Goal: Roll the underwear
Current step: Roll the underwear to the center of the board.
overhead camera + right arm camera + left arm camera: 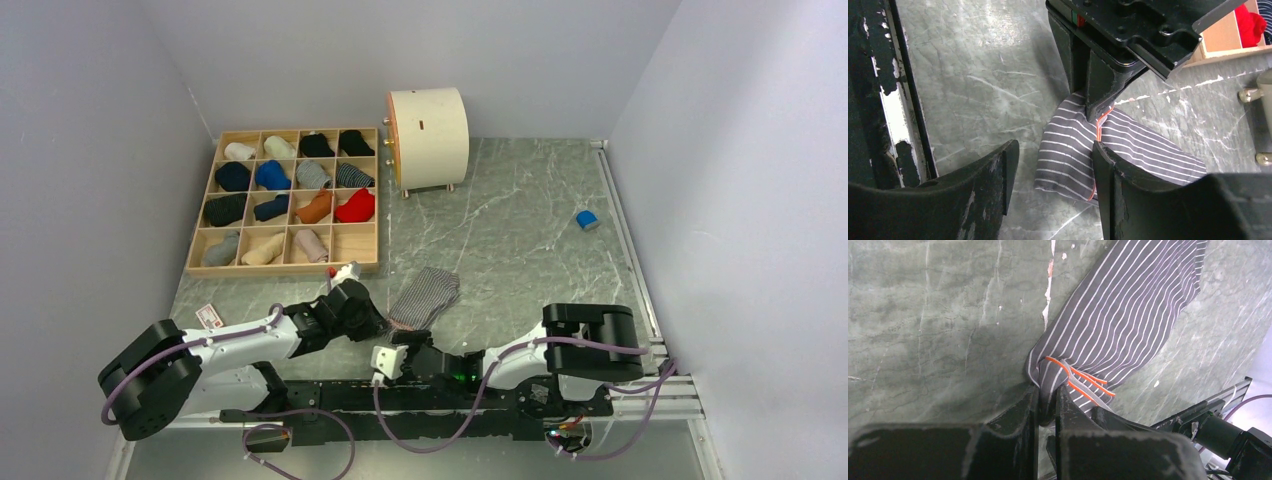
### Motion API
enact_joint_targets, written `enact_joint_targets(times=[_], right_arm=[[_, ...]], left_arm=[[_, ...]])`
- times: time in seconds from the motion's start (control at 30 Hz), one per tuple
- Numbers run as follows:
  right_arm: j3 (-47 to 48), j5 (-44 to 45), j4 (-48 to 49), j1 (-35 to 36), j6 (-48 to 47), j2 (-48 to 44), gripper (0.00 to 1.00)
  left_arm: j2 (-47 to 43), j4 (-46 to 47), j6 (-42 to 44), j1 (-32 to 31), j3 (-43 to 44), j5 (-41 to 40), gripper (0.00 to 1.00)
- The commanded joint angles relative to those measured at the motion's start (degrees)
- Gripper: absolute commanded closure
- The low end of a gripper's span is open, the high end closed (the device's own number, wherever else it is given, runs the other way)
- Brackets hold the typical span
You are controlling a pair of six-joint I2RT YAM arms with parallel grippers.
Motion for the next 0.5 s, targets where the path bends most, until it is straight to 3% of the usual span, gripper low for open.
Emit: enact_joint_targets(times=[0.0,0.3,0.47], right_arm=[[-0.78,0.87,-0.01,-0.38,2.19,1.66,0.41],[-1.45,2.96,-5.08,-3.51,13.63,1.04,0.61],[-0.74,0.93,-6.49,-3.72,16.47,0.28,0.86]], left_arm=[[0.09,-5.67,2.30,-0.02,0.16,1.01,0.94],[-1.10,-6.74,3.96,-0.06,1.25,1.73,0.92],[-0.28,-6.48,3.30,-0.03,1.38,2.20,0.91]])
